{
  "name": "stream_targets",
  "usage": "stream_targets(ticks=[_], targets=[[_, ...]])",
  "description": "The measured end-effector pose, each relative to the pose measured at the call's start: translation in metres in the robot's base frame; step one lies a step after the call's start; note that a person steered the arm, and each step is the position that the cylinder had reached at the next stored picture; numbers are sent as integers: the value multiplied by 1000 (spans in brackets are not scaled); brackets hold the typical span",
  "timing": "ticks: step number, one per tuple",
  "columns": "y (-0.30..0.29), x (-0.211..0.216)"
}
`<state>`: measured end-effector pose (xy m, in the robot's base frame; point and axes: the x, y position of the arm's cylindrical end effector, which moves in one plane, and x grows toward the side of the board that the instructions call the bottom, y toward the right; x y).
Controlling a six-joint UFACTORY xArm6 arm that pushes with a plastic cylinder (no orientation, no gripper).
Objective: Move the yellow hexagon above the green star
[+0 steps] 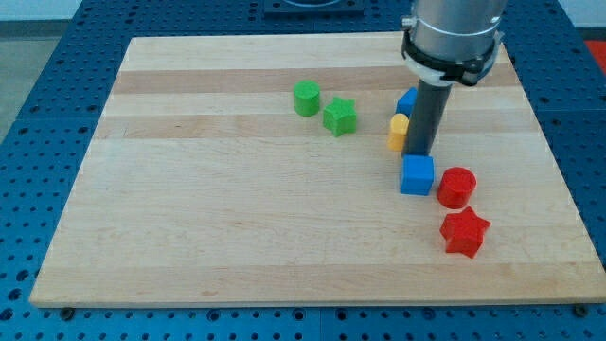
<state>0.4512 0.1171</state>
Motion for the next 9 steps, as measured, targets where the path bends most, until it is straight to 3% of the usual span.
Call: stream_targets(ticks=[2,4,9], targets=[[-19,7],[-5,-28],[-11,-15]])
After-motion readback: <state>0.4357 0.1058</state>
